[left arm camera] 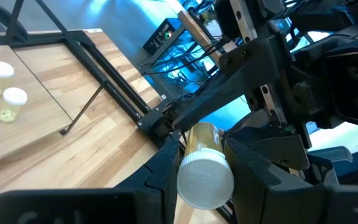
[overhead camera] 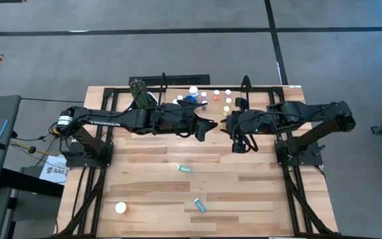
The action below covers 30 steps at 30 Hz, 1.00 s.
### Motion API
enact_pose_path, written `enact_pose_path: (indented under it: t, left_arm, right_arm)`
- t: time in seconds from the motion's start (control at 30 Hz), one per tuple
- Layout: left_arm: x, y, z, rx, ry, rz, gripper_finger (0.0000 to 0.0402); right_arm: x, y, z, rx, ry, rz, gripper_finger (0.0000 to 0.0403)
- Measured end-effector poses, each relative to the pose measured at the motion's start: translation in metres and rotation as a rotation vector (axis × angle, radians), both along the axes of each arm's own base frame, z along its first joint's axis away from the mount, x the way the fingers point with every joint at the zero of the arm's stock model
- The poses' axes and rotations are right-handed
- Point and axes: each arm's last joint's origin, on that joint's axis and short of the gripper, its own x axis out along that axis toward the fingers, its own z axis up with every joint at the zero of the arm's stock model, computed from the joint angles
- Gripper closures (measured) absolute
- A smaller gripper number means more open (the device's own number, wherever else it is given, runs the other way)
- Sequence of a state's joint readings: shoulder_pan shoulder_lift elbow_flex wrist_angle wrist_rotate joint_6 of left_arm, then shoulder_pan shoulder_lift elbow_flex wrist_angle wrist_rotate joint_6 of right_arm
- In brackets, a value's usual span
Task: Pick and place medicine bottles onto shelf by color
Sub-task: Put the yellow pill bottle on the shelf
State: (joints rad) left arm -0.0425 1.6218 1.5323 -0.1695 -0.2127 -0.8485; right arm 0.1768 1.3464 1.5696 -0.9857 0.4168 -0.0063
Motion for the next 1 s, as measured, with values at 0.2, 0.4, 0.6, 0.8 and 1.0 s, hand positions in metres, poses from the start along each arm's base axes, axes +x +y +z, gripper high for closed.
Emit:
enact_pose_path:
  t: [0.2, 0.4, 0.6, 0.8, 1.0]
  left_arm:
    - [0.0, 0.0, 0.0, -0.003, 0.0, 0.001, 0.0311]
    - [0.0001, 0.0, -0.0003, -0.008, -0.001, 0.003, 0.0312]
    - [0.0002, 0.0, -0.0005, -0.009, -0.001, 0.003, 0.0312]
    - [0.0002, 0.0, -0.0005, -0.008, -0.001, 0.004, 0.0312]
    - [0.0003, 0.0001, -0.0002, -0.002, -0.002, 0.005, 0.0303]
  right_arm:
    - [0.0009, 0.0002, 0.0009, 0.001, -0.013, 0.001, 0.024]
    - [0.0024, 0.0002, 0.0022, 0.021, -0.03, 0.019, 0.0252]
    - [0.0023, 0.0005, 0.002, 0.024, -0.027, 0.023, 0.0272]
    - [0.0023, 0.0006, 0.0021, 0.026, -0.028, 0.023, 0.0288]
    - [0.0026, 0.0006, 0.0026, 0.028, -0.035, 0.022, 0.0287]
